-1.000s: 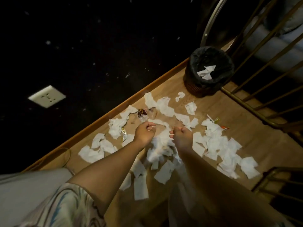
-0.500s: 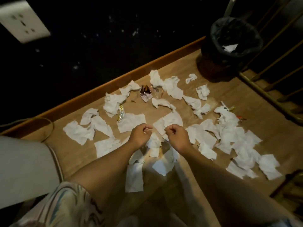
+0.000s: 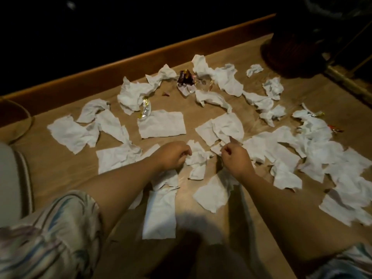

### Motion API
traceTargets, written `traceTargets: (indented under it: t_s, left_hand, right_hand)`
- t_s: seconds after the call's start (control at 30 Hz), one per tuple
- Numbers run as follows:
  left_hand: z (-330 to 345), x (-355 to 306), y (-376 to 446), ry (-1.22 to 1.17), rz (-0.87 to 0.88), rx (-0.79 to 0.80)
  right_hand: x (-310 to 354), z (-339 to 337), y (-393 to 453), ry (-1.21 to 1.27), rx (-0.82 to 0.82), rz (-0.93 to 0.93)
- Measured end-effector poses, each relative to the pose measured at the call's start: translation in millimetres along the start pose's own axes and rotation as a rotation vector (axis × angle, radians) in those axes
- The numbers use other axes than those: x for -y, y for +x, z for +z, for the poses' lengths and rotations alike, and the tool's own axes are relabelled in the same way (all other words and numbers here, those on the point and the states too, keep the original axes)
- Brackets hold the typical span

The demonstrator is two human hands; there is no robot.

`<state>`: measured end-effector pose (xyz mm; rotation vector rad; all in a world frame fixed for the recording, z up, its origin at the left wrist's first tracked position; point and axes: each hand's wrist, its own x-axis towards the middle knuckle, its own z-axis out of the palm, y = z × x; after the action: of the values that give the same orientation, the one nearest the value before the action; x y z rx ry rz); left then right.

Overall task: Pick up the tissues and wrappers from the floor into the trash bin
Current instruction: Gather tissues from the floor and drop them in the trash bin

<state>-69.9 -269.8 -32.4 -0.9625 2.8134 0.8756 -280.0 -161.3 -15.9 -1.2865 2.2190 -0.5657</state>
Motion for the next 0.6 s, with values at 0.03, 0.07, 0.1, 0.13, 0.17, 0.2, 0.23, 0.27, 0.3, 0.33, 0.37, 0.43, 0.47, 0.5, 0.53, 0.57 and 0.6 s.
traceTargets:
  t_s: [0.03,0.07,0.1,0.13,0.17,0.2,0.23,0.27,0.3,0.33,0.37,0.43,0.47,0.5,0.53,0.57,0.6]
  left_hand:
    - [0.5,1.2,-8.1,0.026,0.031,-0.029]
    - [1.7,2.2,-17.2,0.050,0.068,-0.068]
    - [4.2,3.6,-27.0,0.068,0.108,-0.113]
    - [8.3,4.7,-37.6,0.082,0.148,-0.151]
    - [13.4,5.2,-49.6,0.097,0.194,-0.182]
    - [18.8,5.6,-62.1,0.118,0.244,-0.192]
    - [24.4,5.4,-74.5,0.149,0.293,-0.169]
    - [28.9,3.7,-87.5,0.187,0.334,-0.119]
    - [32.7,1.2,-100.4,0.216,0.365,-0.056]
    - [36.9,-0.4,-112.0,0.230,0.394,0.005]
    - [41.3,-1.0,-122.1,0.238,0.417,0.059]
    - [51.8,0.1,-137.7,0.258,0.434,0.130]
    - [58.4,1.6,-143.3,0.254,0.431,0.145]
    - [64.2,2.8,-147.7,0.232,0.422,0.156]
    - [68.8,3.4,-150.9,0.195,0.411,0.161]
    - [72.7,3.7,-153.2,0.150,0.387,0.171]
    - [75.6,3.4,-154.6,0.106,0.354,0.182]
  right_hand:
    - [-2.5,4.0,-7.5,-0.010,0.009,0.008]
    - [-3.7,6.9,-16.5,-0.053,0.031,0.004]
    - [-5.1,9.2,-26.2,-0.140,0.056,-0.013]
    - [-7.9,11.8,-36.6,-0.254,0.081,-0.052]
    - [-10.6,14.1,-47.0,-0.367,0.103,-0.113]
    - [-13.3,16.5,-56.8,-0.458,0.134,-0.182]
    - [-17.1,20.0,-64.4,-0.522,0.177,-0.233]
    - [-20.6,22.9,-70.0,-0.561,0.217,-0.268]
    - [-25.4,25.8,-72.9,-0.573,0.246,-0.283]
    - [-28.8,26.9,-74.9,-0.571,0.257,-0.285]
    - [-31.8,28.1,-75.4,-0.563,0.261,-0.276]
    - [-31.7,28.4,-78.9,-0.560,0.263,-0.251]
    - [-31.4,30.7,-80.9,-0.569,0.262,-0.235]
    - [-30.9,34.2,-83.3,-0.573,0.265,-0.224]
    - [-29.9,38.1,-85.6,-0.566,0.277,-0.218]
    - [-30.1,41.5,-87.6,-0.551,0.298,-0.215]
    - [-31.2,43.5,-89.3,-0.534,0.319,-0.216]
